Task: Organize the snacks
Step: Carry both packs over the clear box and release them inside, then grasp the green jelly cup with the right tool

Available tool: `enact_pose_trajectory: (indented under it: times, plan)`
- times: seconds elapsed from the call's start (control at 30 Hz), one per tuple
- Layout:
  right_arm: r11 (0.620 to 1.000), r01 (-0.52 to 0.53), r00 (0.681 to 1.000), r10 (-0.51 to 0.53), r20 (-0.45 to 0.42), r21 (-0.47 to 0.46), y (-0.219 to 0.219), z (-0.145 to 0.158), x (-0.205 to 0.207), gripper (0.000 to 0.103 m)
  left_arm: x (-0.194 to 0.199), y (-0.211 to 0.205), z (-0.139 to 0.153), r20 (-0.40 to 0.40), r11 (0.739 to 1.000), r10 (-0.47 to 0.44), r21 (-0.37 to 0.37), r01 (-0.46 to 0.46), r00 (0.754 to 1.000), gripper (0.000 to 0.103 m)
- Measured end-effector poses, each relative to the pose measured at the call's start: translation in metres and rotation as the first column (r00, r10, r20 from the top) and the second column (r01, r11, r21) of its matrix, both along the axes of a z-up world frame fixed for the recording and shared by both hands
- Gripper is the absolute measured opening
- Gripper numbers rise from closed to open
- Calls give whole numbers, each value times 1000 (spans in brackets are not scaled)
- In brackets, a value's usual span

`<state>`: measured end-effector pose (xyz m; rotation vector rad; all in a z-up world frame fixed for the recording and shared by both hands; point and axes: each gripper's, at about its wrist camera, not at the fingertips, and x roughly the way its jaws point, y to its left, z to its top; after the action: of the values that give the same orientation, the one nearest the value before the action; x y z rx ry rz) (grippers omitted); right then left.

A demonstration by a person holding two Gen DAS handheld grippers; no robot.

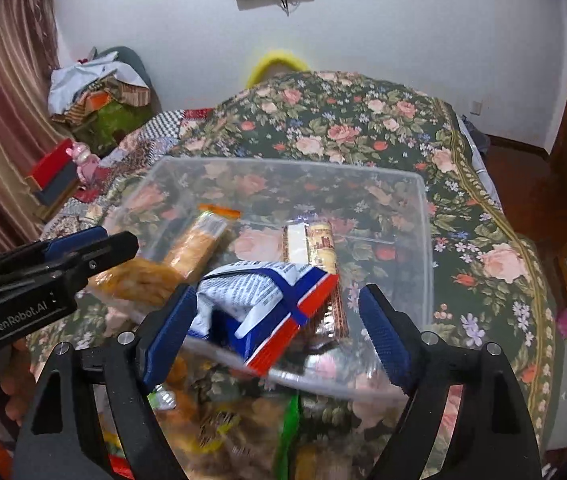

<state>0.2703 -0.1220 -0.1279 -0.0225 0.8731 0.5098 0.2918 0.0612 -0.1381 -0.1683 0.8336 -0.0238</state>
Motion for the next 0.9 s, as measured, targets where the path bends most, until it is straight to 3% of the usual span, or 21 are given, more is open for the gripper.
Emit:
enact_pose_trajectory:
  times: [0.3,0.47,0.9]
  plan:
    - [1000,-16,997,15,73,14,-12,32,-60,81,-73,-4,26,29,997,-63,41,62,998,53]
    - [999,-32,996,28,88,39,-16,39,-104,81,-124,-1,24,5,996,-78,42,78,997,54]
    - [994,-96,995,98,-29,47,4,-7,-198,81,-241,8,3,-39,996,-72,43,74,997,54]
